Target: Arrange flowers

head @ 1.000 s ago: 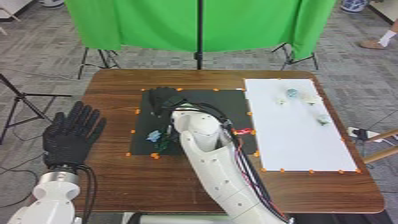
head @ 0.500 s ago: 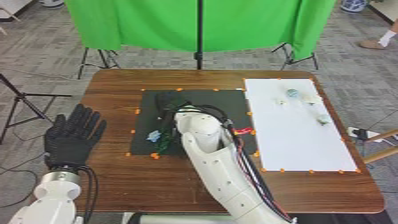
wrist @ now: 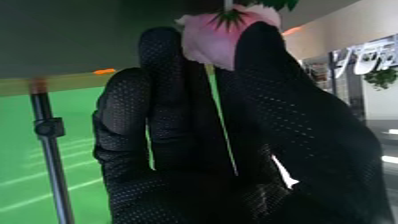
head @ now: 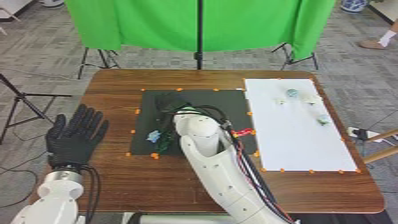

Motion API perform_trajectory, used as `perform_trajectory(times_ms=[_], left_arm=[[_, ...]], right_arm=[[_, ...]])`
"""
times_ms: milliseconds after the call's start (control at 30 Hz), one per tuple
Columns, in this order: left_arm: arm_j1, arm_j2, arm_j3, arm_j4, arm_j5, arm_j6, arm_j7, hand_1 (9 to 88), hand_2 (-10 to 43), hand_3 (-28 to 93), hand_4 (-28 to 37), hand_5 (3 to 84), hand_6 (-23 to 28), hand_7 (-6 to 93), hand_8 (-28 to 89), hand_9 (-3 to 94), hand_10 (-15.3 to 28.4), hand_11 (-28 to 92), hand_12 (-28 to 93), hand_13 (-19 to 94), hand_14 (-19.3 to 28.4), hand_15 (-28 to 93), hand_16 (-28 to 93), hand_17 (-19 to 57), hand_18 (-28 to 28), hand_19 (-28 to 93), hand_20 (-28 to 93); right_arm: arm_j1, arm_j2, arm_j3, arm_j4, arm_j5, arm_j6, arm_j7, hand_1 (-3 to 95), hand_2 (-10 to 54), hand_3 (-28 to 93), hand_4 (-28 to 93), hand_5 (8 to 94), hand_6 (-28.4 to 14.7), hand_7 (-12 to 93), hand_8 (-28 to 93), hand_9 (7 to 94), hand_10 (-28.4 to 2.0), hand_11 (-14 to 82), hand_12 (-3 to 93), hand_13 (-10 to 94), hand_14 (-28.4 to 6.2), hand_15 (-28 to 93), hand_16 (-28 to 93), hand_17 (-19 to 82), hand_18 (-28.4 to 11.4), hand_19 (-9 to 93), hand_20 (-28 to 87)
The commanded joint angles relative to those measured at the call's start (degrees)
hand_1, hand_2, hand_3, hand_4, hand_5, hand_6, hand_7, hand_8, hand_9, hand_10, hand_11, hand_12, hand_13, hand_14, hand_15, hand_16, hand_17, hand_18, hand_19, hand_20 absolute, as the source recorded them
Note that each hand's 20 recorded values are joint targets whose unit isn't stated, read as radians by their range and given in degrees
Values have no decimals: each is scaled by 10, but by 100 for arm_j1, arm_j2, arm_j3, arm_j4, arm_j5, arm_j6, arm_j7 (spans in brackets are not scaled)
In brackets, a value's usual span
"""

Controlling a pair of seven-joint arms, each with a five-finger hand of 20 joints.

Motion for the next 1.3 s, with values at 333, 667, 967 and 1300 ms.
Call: perform_trajectory(times_ms=[333, 667, 967, 1300], left_arm=[[299, -165, -126, -59, -72, -30, 45, 252, 139, 747, -283, 473, 84, 163, -99, 402, 146, 222, 127, 301, 147, 421, -51, -40, 141, 337, 188], [249, -303, -272, -8, 144, -111, -133, 259, 144, 741, -283, 472, 84, 160, -98, 402, 146, 220, 127, 303, 147, 418, -50, -40, 141, 336, 189], [546, -328, -470, -139, 194, -75, -143, 260, 146, 737, -283, 469, 82, 158, -97, 399, 146, 215, 127, 301, 146, 412, -47, -40, 140, 335, 189], [615, -372, -568, -157, 184, 79, -192, 268, 152, 731, -283, 460, 83, 156, -96, 398, 144, 215, 128, 302, 145, 412, -47, -40, 140, 335, 189]], right_arm=[[85, 440, -330, -1136, 1257, -882, 791, 552, -95, 743, -283, 580, -38, 179, -117, 565, -158, 123, 156, 590, -110, 434, 349, 324, -224, 829, 374], [161, 1468, 549, -2303, 2664, -774, 1537, 506, -95, 783, -283, 566, -50, 159, -110, 544, -178, 110, 155, 560, -145, 439, 213, 313, -229, 806, 322], [-641, 2899, 1724, -3234, 3466, -559, 2573, 487, -95, 766, -282, 545, -64, 132, -99, 510, -189, 95, 157, 509, -162, 411, 189, 280, -228, 768, 297], [-1959, 3486, 2924, -3432, 3310, -476, 3014, 469, -95, 782, -282, 469, -80, 120, -89, 385, -208, 75, 152, 342, -196, 299, 145, 197, -215, 620, 207]])
